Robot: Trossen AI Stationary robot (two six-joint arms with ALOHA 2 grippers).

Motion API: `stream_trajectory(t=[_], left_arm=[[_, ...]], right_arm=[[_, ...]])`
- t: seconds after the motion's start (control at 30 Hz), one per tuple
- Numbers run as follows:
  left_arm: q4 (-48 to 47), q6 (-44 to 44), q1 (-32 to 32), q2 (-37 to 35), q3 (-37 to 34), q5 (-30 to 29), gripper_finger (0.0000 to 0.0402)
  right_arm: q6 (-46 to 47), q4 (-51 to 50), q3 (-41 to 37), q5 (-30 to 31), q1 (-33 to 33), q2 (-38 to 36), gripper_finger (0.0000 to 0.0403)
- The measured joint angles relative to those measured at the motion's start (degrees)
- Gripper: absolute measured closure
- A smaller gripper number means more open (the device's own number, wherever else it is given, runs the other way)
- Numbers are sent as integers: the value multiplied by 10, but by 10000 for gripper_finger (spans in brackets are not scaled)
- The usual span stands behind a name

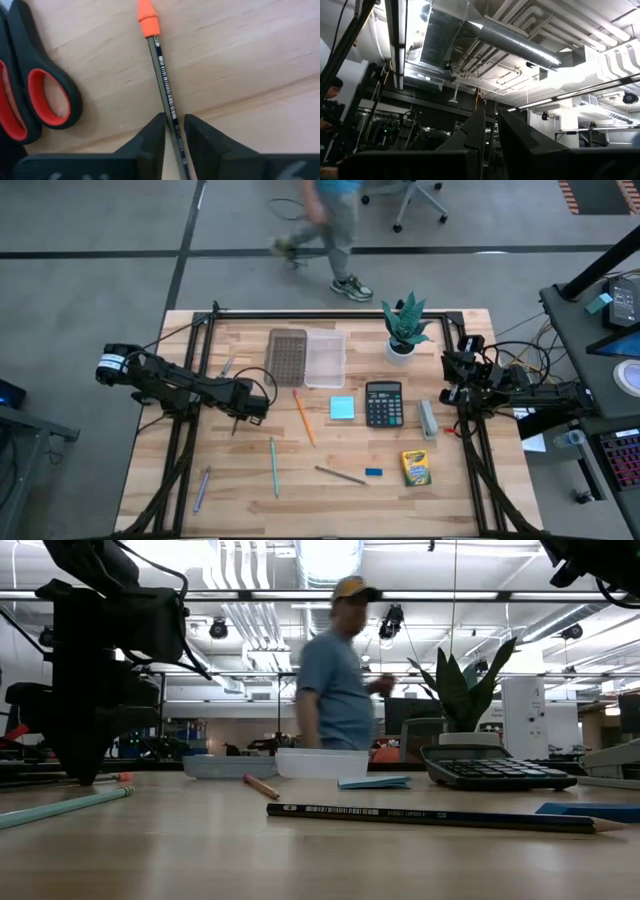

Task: Pack school essentials
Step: Put the top black pencil into the transparent supply box

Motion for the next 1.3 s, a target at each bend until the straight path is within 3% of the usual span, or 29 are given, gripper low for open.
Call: stream_trajectory(t=[0.17,0.4,0.87,1.03,1.3], left_arm=[[5,-5,0,0,0,0,393],[-5,-12,0,1,18,-6,399],[18,93,5,-29,201,-106,401],[137,166,11,-30,230,-136,401],[371,226,53,-27,207,-149,401]], right_arm=[[0,0,0,0,0,0,360],[-10,0,0,0,0,0,360],[-14,-5,0,0,0,0,360],[-14,-5,0,0,0,0,360],[-14,-5,0,0,0,0,360]])
